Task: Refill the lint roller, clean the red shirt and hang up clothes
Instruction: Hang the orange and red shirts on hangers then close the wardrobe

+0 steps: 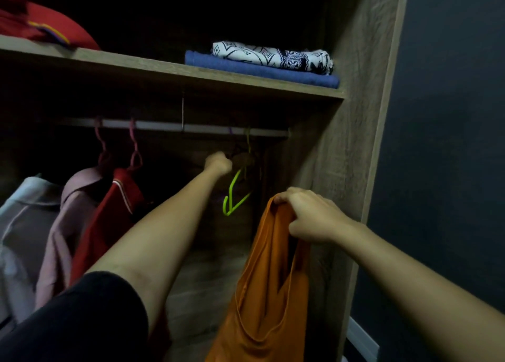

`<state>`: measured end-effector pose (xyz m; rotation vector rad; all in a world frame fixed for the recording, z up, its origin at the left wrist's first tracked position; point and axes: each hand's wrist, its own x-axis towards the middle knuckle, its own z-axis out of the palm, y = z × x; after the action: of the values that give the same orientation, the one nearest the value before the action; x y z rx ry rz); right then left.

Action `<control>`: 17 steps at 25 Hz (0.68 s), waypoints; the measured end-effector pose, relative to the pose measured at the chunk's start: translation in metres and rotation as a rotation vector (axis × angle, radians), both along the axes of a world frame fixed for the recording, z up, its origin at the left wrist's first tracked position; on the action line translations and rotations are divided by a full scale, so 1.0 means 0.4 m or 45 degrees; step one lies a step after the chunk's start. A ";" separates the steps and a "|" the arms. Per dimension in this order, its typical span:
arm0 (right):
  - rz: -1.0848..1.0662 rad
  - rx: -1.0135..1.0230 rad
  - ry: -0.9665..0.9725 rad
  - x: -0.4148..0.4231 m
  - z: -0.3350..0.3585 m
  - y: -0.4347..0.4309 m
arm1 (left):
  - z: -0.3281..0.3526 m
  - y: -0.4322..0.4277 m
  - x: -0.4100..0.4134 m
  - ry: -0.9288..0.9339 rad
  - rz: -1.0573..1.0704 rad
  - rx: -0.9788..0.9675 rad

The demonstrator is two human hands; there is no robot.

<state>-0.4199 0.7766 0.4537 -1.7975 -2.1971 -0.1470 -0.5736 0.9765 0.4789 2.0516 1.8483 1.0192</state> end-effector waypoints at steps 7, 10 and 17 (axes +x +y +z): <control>0.032 0.065 -0.014 -0.008 -0.002 -0.004 | 0.013 -0.055 -0.049 0.142 0.079 0.222; 0.059 0.104 -0.019 -0.016 -0.004 0.002 | 0.006 -0.111 -0.085 0.003 0.217 0.229; 0.090 0.044 0.024 -0.013 -0.077 0.037 | -0.211 -0.299 -0.227 -0.308 0.400 0.350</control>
<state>-0.4250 0.7914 0.4227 -1.6937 -2.2281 -0.1513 -0.6646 0.8568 0.3944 1.6987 2.0312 1.6044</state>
